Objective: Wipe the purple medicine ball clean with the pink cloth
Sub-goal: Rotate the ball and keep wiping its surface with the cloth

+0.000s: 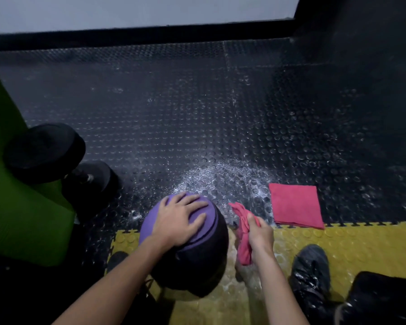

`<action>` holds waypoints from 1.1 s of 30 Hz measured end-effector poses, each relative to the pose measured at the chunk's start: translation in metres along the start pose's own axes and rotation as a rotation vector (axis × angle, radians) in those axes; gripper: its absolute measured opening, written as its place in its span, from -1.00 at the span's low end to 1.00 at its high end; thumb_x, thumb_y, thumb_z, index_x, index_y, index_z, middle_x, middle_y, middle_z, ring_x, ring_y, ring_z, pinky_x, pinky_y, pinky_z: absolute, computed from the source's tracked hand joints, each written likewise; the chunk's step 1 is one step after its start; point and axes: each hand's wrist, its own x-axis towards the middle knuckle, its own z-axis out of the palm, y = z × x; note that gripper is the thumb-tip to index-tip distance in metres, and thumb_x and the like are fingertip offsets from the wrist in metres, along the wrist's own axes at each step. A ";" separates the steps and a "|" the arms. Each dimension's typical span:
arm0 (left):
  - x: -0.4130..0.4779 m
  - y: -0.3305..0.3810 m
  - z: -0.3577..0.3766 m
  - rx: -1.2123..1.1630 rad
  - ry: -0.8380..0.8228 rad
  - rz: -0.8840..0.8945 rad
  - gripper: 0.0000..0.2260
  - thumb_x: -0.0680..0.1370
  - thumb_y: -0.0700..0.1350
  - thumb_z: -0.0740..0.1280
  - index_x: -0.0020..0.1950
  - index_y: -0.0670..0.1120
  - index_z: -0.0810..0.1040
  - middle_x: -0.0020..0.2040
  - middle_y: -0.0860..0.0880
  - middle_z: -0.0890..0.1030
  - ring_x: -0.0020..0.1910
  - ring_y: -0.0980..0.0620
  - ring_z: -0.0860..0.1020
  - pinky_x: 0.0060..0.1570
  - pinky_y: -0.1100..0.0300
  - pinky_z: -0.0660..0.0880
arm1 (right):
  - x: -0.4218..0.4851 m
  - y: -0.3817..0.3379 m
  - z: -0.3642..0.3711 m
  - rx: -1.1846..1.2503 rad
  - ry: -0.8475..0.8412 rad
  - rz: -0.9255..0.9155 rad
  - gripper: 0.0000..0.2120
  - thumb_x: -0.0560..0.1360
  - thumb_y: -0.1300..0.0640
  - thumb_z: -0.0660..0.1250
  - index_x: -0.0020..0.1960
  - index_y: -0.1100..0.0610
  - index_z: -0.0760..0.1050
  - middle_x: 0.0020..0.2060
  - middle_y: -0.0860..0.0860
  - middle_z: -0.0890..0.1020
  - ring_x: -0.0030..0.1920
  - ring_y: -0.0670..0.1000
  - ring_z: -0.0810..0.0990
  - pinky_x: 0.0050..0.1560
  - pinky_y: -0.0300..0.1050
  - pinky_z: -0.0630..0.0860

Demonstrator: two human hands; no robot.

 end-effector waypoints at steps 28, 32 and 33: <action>0.020 -0.066 -0.006 -0.244 0.324 -0.363 -0.47 0.43 0.31 -0.01 0.35 0.24 0.40 0.46 0.15 0.31 0.48 0.08 0.17 0.43 -0.05 0.08 | -0.046 -0.075 0.097 -0.417 -0.287 -0.664 -0.70 0.51 -0.08 0.23 0.21 -0.08 0.50 0.28 -0.14 0.46 0.21 0.05 0.40 0.22 -0.11 0.32; 0.042 -0.076 -0.012 -0.317 0.310 -0.456 -0.61 0.54 0.27 0.09 0.33 0.25 0.42 0.45 0.14 0.33 0.48 0.05 0.19 0.39 -0.15 0.17 | -0.042 -0.070 0.117 -0.512 -0.210 -0.690 -0.62 0.52 -0.16 0.15 0.22 -0.01 0.50 0.25 -0.07 0.51 0.26 0.10 0.40 0.24 -0.01 0.32; 0.047 -0.079 -0.014 -0.340 0.301 -0.488 -0.64 0.55 0.25 0.12 0.32 0.26 0.43 0.45 0.15 0.32 0.48 0.06 0.20 0.38 -0.15 0.18 | -0.051 -0.062 0.116 -0.483 -0.160 -0.763 -0.60 0.51 -0.17 0.13 0.18 0.02 0.54 0.19 -0.05 0.56 0.22 0.12 0.44 0.20 0.00 0.35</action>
